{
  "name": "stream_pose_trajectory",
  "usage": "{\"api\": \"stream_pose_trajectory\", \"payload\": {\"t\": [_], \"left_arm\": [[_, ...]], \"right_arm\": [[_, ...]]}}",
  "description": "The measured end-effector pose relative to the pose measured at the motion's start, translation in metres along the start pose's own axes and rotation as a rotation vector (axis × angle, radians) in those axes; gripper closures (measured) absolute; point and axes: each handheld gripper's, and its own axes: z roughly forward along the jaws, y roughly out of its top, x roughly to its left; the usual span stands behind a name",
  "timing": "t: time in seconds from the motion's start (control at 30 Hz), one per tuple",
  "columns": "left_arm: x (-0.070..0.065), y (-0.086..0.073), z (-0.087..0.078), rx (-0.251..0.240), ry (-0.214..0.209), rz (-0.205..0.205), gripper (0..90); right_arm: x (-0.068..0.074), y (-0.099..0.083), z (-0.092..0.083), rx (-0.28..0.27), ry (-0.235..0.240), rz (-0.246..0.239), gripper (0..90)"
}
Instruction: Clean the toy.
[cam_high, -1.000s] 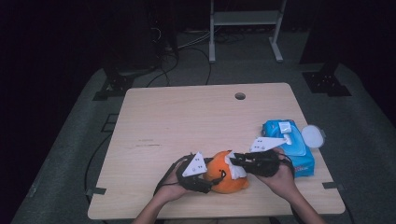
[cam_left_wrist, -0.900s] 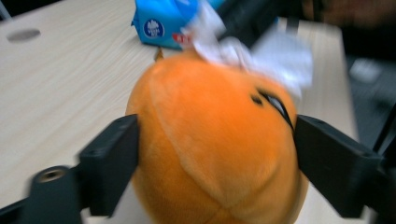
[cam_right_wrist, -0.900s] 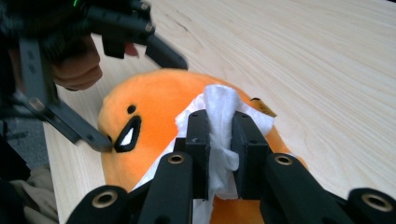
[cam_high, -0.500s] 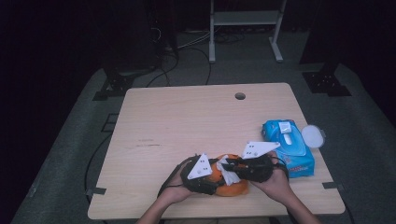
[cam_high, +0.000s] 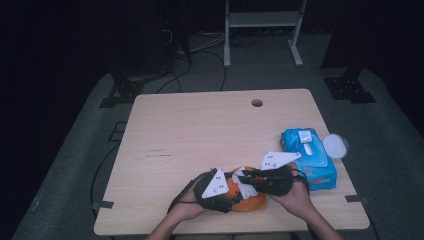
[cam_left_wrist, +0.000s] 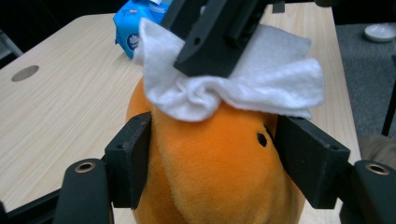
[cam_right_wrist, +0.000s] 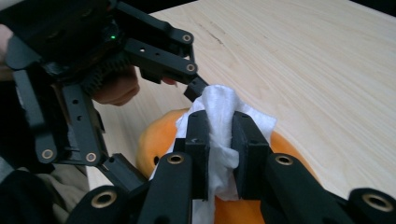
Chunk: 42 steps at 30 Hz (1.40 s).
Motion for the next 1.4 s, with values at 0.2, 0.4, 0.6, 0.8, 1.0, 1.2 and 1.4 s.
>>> {"api": "stream_pose_trajectory", "payload": {"t": [0.2, 0.4, 0.6, 0.8, 1.0, 1.2, 1.4], "left_arm": [[-0.001, 0.001, 0.002, 0.000, -0.008, 0.011, 31.7], [-0.006, 0.002, 0.001, 0.013, -0.012, 0.040, 31.8], [0.003, -0.005, -0.003, 0.012, -0.021, -0.008, 32.8], [0.003, 0.003, 0.000, 0.007, -0.010, -0.018, 23.2], [0.008, -0.004, -0.003, 0.015, -0.004, -0.054, 30.7], [0.020, -0.015, -0.006, 0.013, -0.007, -0.132, 32.2], [0.019, -0.003, -0.008, -0.044, 0.017, -0.107, 17.8]], "right_arm": [[-0.025, -0.011, -0.010, -0.009, -0.027, 0.105, 77.4], [-0.009, -0.004, -0.001, -0.022, 0.024, 0.072, 77.3], [-0.031, -0.014, -0.010, -0.005, -0.041, 0.100, 77.3], [-0.035, -0.019, -0.012, -0.021, -0.028, 0.141, 77.4], [-0.023, -0.012, -0.006, -0.019, -0.026, 0.086, 77.3], [-0.038, -0.023, -0.012, 0.000, -0.074, 0.126, 77.3], [-0.021, -0.013, -0.003, -0.019, -0.018, 0.081, 77.2]]}}
